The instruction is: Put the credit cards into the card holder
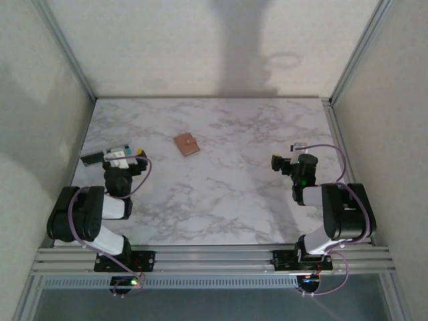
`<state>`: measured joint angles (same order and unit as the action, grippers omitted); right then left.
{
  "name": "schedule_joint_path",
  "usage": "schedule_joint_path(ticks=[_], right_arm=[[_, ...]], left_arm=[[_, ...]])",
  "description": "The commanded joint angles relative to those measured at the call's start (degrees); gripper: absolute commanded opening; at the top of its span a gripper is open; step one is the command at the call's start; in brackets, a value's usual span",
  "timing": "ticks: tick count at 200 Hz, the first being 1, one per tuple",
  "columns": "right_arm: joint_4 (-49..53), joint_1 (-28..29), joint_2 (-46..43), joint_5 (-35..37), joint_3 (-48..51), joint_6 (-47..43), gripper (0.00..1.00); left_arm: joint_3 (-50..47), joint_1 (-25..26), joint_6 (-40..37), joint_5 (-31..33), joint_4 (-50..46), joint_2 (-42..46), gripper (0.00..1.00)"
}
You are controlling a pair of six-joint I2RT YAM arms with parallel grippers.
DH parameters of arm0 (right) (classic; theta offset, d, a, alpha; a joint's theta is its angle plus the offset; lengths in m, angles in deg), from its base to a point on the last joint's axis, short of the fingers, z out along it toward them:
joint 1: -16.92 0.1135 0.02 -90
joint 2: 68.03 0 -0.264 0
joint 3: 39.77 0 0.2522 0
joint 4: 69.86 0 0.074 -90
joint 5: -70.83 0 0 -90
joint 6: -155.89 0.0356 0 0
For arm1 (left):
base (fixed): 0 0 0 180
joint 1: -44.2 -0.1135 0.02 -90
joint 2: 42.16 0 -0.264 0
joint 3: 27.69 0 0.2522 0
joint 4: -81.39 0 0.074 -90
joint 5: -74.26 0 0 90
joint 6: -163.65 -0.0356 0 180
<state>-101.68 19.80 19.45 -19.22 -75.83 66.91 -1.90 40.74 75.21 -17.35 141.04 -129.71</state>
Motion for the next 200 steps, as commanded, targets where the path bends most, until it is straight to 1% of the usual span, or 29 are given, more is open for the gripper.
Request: schedule_joint_path(ticks=[1, 93, 160, 168, 180, 188, 194, 200], right_arm=[[-0.04, -0.22, 0.32, -0.38, -1.02, -0.4, 0.99], [0.03, -0.27, 0.32, -0.47, -1.12, -0.31, 0.99], [0.09, -0.38, 0.24, 0.99, -1.12, 0.25, 0.99], [1.4, -0.34, -0.17, 2.03, -1.67, 0.79, 0.99], [1.94, -0.36, -0.36, 2.21, -1.95, 0.92, 0.99], [2.69, -0.33, -1.05, 2.89, -2.01, 1.12, 0.99], [5.28, -0.33, -2.33, 3.64, -2.07, 1.39, 0.99], [9.38, -0.34, -4.69, 4.7, -4.86, 1.78, 0.99]], left_arm=[[0.84, 0.39, 0.81, 1.08, 0.21, -0.24, 0.99], [0.82, 0.38, 0.95, 1.08, 0.22, -0.21, 0.99], [0.84, 0.3, 1.05, 1.51, 0.28, -0.2, 0.99], [1.73, 0.39, 1.42, 2.93, -1.94, 0.41, 0.99], [3.4, 0.75, 0.93, 2.74, -6.35, 2.56, 0.99], [5.01, 1.31, 0.41, 2.74, -12.0, 4.86, 0.99], [6.44, 1.73, 0.81, 2.94, -16.79, 6.72, 0.99], [8.16, 1.97, 2.33, 3.18, -21.98, 8.68, 0.99]])
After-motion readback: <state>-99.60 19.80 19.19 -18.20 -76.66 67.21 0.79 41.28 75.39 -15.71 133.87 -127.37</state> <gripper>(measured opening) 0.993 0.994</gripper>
